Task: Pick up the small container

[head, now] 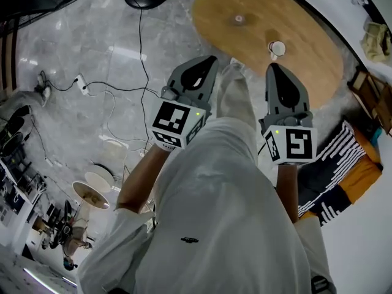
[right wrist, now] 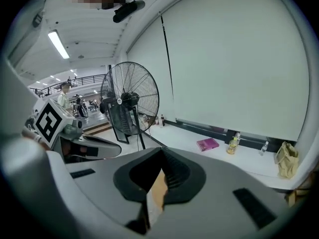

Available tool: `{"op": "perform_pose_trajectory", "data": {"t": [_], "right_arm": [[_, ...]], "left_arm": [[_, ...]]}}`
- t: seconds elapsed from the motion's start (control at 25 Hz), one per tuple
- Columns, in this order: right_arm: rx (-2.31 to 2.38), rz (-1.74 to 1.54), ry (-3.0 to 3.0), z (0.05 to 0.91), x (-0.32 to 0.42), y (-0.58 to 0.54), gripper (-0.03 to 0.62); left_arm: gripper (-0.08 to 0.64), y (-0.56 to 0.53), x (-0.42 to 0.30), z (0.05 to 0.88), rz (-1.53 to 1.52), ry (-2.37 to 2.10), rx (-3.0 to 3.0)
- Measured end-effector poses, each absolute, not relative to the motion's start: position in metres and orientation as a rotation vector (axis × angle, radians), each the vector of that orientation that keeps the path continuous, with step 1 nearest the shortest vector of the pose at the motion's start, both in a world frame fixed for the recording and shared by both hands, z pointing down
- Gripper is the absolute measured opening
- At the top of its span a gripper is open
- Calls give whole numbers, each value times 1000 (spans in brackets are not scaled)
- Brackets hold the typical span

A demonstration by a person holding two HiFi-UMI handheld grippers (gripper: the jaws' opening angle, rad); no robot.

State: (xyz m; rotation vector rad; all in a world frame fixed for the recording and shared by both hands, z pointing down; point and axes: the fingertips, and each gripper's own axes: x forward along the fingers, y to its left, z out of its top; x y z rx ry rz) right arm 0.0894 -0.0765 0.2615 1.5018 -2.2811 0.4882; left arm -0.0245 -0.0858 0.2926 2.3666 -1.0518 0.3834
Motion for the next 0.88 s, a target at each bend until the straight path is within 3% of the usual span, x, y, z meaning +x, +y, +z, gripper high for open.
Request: {"op": "perform_pose_trajectory", "data": {"t": [0.88], "right_arm": [[1441,704,-2218,378,132,-145,12]], "left_arm": [[23,-133,23,404,572,-982,2393]]}}
